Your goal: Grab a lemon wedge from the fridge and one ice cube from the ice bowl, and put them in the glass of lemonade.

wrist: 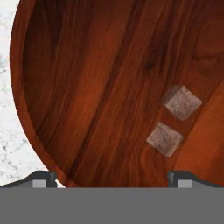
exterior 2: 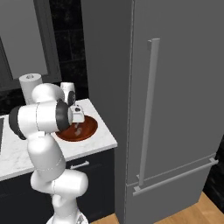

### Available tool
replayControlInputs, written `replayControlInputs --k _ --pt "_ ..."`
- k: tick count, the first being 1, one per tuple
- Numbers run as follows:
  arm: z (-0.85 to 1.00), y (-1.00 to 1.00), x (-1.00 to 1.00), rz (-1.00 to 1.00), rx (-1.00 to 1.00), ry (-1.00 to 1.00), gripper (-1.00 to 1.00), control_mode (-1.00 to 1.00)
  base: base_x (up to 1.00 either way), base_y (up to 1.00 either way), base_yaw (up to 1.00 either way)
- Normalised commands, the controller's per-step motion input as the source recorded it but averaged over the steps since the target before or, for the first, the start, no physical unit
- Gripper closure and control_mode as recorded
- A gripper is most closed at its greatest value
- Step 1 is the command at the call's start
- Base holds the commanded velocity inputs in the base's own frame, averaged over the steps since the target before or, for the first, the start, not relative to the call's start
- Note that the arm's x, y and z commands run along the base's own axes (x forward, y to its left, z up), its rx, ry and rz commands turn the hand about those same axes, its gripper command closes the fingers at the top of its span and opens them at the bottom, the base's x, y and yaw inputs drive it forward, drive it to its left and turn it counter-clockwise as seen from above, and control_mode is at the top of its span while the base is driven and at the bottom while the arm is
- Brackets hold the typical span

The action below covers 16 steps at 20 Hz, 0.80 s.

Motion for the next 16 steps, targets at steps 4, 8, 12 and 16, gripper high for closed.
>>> replayControlInputs --k 4,8,12,16 --pt "0.12 -0.04 -0.33 -0.06 -0.02 0.02 -1.00 -1.00 0.00 0.00 0.00" --pt "0.09 -0.12 -0.05 -0.09 -0.01 0.00 -1.00 -1.00 0.00 0.00 0.00" --pt "0.01 -0.14 0.04 -0.13 0.00 -0.01 -1.00 -1.00 0.00 0.00 0.00" --pt "-0.11 -0.07 0.18 -0.11 0.00 0.05 -1.00 -1.00 0.00 0.00 0.00"
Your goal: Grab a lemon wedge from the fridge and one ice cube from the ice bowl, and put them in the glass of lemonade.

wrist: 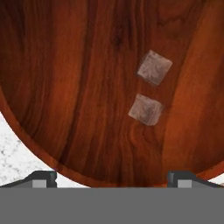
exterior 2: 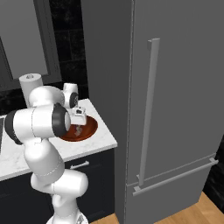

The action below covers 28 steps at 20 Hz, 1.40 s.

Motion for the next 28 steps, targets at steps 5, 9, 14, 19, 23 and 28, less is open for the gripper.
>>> replayControlInputs --k 5,9,14,19,23,28 --pt "-0.50 -0.02 0.20 0.00 0.00 0.17 -1.00 -1.00 0.00 0.00 0.00" --pt "-0.29 0.00 0.01 0.00 0.00 0.06 -1.00 -1.00 0.00 0.00 0.00" --pt "0.00 0.00 0.00 0.00 0.00 0.00 -1.00 -1.00 0.00 0.00 0.00" --pt "0.00 0.00 0.28 0.00 -0.05 0.00 -1.00 -1.00 0.00 0.00 0.00" --pt "0.00 0.00 -0.03 0.00 0.00 0.00 -1.00 -1.00 0.00 0.00 0.00" --pt "0.00 0.03 -0.47 0.00 0.00 0.00 -1.00 -1.00 0.00 0.00 0.00"
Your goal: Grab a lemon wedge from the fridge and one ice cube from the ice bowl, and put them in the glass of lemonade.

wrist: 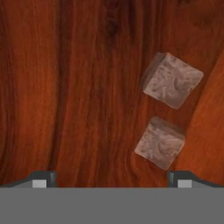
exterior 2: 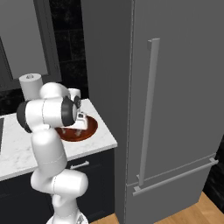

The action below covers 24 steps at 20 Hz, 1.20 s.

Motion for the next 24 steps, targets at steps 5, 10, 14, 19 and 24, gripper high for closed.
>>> replayControlInputs --k 5,10,14,19,24 --pt "0.00 0.00 -0.31 0.00 0.00 0.00 -1.00 -1.00 0.00 0.00 0.00" --pt "0.00 0.07 0.19 0.00 0.00 0.00 -1.00 -1.00 0.00 0.00 0.00" --pt "0.00 0.00 0.27 0.00 0.00 0.00 -1.00 -1.00 0.00 0.00 0.00" --pt "-0.06 -0.10 0.19 0.00 0.00 0.00 -1.00 -1.00 0.00 0.00 0.00" --pt "-0.30 0.00 0.07 0.00 -0.01 0.00 -1.00 -1.00 0.00 0.00 0.00"
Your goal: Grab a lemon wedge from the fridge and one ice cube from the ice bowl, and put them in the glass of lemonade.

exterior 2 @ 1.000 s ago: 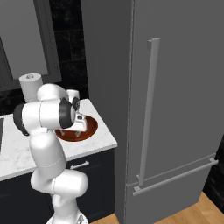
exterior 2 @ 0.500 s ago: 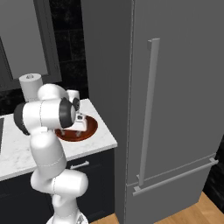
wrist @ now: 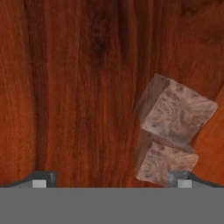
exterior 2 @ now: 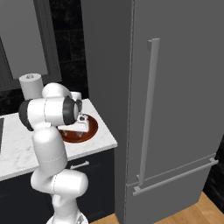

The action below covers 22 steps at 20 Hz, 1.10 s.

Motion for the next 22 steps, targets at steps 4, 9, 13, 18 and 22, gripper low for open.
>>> replayControlInputs --k 4,9,13,18,22 --pt "-0.04 0.07 0.00 0.00 -0.01 0.00 -1.00 -1.00 0.00 0.00 0.00" --pt "0.02 0.09 0.04 0.00 -0.03 0.00 -1.00 -1.00 0.00 0.00 0.00" --pt "0.00 0.00 0.06 0.00 -0.01 0.00 -1.00 -1.00 0.00 0.00 0.00" --pt "0.00 0.00 0.00 -0.01 0.00 0.00 -1.00 -1.00 0.00 0.00 0.00" --pt "0.02 0.00 0.00 -0.05 0.00 0.00 -1.00 -1.00 0.00 0.00 0.00"
